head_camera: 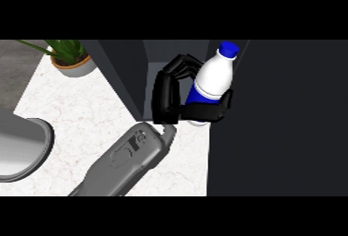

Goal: Pick up the bottled water, place it into the cabinet and close the cabinet

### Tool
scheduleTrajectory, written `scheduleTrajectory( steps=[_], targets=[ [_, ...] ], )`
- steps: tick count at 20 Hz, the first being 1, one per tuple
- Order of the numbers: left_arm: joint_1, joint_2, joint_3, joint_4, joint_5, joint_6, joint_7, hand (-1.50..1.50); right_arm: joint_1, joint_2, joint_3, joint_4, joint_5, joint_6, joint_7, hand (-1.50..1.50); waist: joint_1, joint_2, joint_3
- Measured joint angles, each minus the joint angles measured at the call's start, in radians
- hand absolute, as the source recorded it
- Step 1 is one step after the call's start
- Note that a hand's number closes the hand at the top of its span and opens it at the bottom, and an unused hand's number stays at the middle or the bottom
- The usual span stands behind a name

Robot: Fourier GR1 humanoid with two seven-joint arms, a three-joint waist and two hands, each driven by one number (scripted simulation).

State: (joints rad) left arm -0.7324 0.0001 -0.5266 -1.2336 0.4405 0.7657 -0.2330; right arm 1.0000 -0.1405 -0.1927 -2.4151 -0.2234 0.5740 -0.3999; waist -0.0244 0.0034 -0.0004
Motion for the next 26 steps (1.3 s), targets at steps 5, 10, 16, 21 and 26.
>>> scheduleTrajectory(
  steps=[5,10,16,21,26],
  targets=[
    [-0.077,0.0,0.036,0.133,0.019,-0.021,-0.024,1.5,-0.007,0.003,-0.011,0.004,-0.013,0.013,0.003,-1.5,-0.005,0.001,0.0],
    [-0.12,0.0,0.055,0.249,0.029,-0.032,-0.047,1.5,-0.024,-0.009,-0.025,0.009,-0.032,0.016,0.032,-1.5,-0.005,0.003,0.0],
    [-0.174,0.0,0.138,0.387,0.085,-0.081,-0.125,1.5,-0.02,-0.003,-0.032,0.018,-0.048,0.042,0.023,-1.5,-0.014,0.004,-0.001],
    [-0.229,0.0,0.174,0.513,0.12,-0.116,-0.22,1.5,-0.046,-0.011,-0.044,0.028,-0.063,0.053,0.025,-1.5,-0.022,0.006,0.0],
    [-0.282,0.001,0.179,0.681,0.089,-0.121,-0.274,-1.5,-0.055,-0.007,-0.03,0.03,-0.072,0.059,0.029,-1.5,-0.029,0.011,0.0]
  ],
)
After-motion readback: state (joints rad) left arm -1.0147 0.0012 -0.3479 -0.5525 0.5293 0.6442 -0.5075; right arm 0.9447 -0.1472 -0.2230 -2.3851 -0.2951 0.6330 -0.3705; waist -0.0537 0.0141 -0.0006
